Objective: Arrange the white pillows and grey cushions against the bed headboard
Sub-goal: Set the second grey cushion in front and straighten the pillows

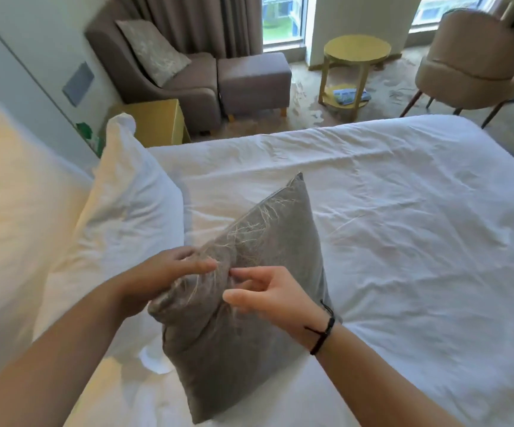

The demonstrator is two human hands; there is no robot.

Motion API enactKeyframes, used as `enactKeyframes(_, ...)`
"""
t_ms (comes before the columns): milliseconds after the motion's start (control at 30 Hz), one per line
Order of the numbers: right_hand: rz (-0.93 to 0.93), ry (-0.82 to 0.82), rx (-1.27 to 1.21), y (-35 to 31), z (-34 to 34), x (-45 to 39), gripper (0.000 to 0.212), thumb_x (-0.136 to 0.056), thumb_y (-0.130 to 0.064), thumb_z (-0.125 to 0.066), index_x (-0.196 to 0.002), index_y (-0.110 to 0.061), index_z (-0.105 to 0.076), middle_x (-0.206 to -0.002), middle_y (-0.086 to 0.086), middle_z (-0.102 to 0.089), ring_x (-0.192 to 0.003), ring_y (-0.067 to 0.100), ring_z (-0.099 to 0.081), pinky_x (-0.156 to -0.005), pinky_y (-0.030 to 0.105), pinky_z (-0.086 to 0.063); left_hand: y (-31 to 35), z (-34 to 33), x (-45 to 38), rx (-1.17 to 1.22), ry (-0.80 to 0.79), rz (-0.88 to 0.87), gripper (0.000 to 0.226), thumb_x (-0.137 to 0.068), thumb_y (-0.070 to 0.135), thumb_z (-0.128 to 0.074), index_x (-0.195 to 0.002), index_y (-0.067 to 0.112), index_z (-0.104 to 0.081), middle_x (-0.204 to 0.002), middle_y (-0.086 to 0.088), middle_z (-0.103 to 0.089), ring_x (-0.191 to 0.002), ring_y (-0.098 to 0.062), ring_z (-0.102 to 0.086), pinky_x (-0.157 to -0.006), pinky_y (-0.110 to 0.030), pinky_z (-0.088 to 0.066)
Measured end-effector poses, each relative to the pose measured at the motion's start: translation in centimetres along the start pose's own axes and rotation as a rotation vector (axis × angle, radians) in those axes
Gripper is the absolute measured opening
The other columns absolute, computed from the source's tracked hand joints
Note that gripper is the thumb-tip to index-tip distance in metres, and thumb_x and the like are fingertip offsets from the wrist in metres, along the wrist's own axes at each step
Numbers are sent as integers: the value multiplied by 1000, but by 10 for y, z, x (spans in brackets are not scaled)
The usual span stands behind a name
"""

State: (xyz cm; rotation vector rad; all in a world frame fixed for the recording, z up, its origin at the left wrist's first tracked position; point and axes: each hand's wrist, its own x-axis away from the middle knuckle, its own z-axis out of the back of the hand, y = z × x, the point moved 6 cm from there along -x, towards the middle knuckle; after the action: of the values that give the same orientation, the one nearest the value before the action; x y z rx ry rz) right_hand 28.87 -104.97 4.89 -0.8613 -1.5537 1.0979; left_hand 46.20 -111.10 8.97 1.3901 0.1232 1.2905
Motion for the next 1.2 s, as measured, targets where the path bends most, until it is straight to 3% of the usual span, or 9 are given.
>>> enactKeyframes(133,183,107,982,-19,40,-35,81,-62,-57,-82,-134,-46,-46,-124,-10,-57,-117,10,-54,-100,35,-48,-39,-9,25,-286,-2,44,63,-61,46,-88,-117,47,-59,-107,20,-71,-96,2,-66,-87,-25,-53)
enactKeyframes(267,202,-173,1596,-22,48,-82,125,-53,-61,-84,-149,-49,-5,-159,-15,-4,-149,21,5,-119,58,-2,-60,-15,39,-513,28,27,76,-58,47,-77,-126,54,-46,-112,28,-64,-98,10,-57,-82,-13,-44)
enactKeyframes(333,169,-342,1754,-24,36,-98,117,-49,-63,-84,-146,-44,-22,-151,-21,-19,-148,20,-5,-117,62,-3,-66,-17,43,-550,18,0,74,-61,45,-74,-128,54,-46,-114,28,-63,-99,9,-56,-78,-7,-39)
enactKeyframes(400,162,-426,1846,-32,16,-108,65,-60,-52,-84,-114,-33,-54,-120,-11,-60,-121,22,-52,-107,55,-35,-73,-13,44,-550,85,19,65,-65,37,-73,-126,46,-52,-114,21,-66,-102,-1,-58,-82,-17,-45)
enactKeyframes(567,173,-436,1838,-56,-16,-118,8,-75,-16,-67,-77,-16,-59,-77,3,-64,-77,25,-63,-64,36,-56,-83,16,47,-566,257,114,6,-70,17,-64,-69,18,-58,-74,1,-61,-79,-21,-61,-63,-31,-47)
enactKeyframes(767,552,-223,1900,-170,-50,-143,16,-78,-14,-55,-69,-28,-56,-71,-11,-59,-76,11,-55,-114,43,-29,-53,88,73,-417,476,-6,31,-79,24,-69,-56,8,-55,-50,0,-49,-50,-14,-47,-50,-29,-33)
enactKeyframes(933,736,37,1621,-259,-84,-170,16,-85,-38,-62,-96,-43,-72,-101,-21,-68,-103,11,-58,-101,41,-37,-23,129,69,-366,665,-154,47,-90,37,-63,-52,15,-45,-43,4,-40,-39,-10,-39,-46,-26,-29)
enactKeyframes(1100,92,-237,1304,-114,-152,-209,65,-91,-65,-45,-141,-24,-46,-141,-2,-48,-128,25,-49,-106,46,-41,-66,137,40,-352,706,-58,24,-96,31,-46,-95,29,-70,-90,7,-70,-90,-21,-65,-69,-31,-44)
enactKeyframes(1200,-268,-115,769,-28,-176,-218,98,-82,-74,-48,-155,-18,-15,-157,4,-29,-142,26,-33,-117,41,-28,-128,144,39,-371,671,52,27,-91,44,-44,-110,31,-57,-105,5,-67,-102,-24,-63,-74,-35,-46)
